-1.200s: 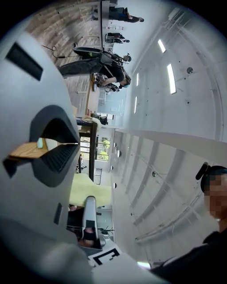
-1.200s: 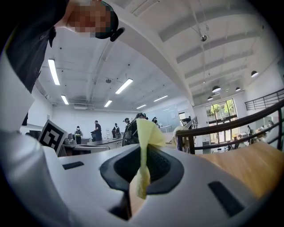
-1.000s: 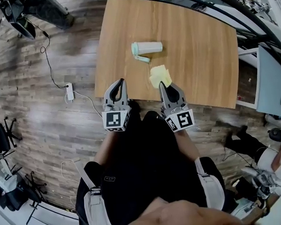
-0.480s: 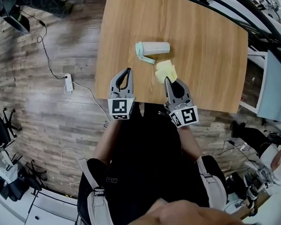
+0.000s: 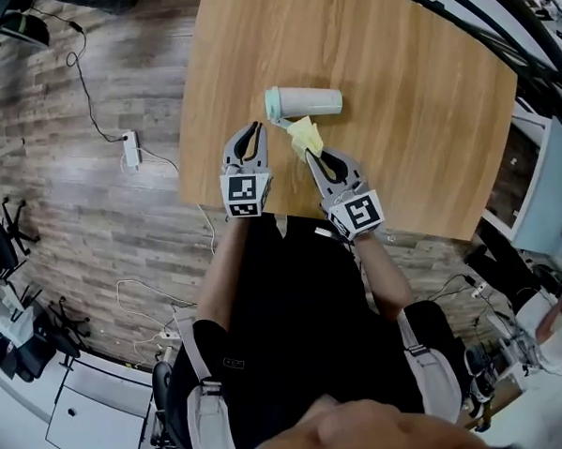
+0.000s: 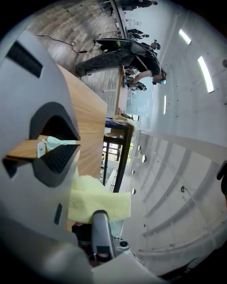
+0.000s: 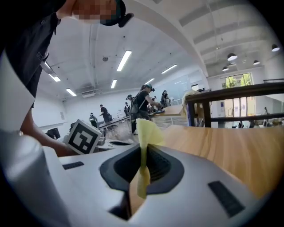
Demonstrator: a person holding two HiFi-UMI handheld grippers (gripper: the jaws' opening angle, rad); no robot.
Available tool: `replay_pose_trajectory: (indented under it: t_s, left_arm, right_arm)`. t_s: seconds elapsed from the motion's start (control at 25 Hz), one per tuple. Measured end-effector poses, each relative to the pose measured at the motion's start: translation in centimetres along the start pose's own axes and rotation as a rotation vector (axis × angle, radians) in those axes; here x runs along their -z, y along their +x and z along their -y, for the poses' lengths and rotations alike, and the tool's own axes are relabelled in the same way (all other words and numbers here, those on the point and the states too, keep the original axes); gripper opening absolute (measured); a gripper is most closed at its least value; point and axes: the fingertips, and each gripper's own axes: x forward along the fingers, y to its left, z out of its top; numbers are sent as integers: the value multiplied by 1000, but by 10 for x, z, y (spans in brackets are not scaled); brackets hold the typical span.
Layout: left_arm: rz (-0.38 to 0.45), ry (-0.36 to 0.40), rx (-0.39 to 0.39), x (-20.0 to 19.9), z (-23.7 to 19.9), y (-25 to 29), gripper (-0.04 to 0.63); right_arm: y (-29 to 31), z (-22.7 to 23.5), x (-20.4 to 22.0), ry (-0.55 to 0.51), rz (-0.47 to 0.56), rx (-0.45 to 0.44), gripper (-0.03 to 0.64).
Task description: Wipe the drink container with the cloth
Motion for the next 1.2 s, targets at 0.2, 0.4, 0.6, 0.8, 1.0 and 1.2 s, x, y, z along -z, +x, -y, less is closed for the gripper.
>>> replay_pose_trajectory:
  t_s: [0.2, 0.4, 0.6, 0.8, 1.0, 1.2]
  left_arm:
    - [-21, -37, -28, 25, -8, 30, 28]
    - [-67, -61, -6, 40, -9, 53, 28]
    - [-93, -76, -7, 51, -15, 62, 28]
    - [-89, -90, 1, 51, -17, 62, 28]
    - [-76, -99, 21, 42, -13, 62, 28]
    - [-81, -103, 27, 39, -12, 63, 28]
  right_arm:
    - [35, 6, 39, -3, -73, -123, 43]
    - [70, 31, 73, 36, -170, -133, 43]
    - [98, 38, 98, 68, -266, -119, 43]
    - [108, 43, 110, 57, -342, -60, 43]
    - [110, 45, 109, 60, -372, -28, 43]
    - [106, 50, 108, 45, -404, 3, 43]
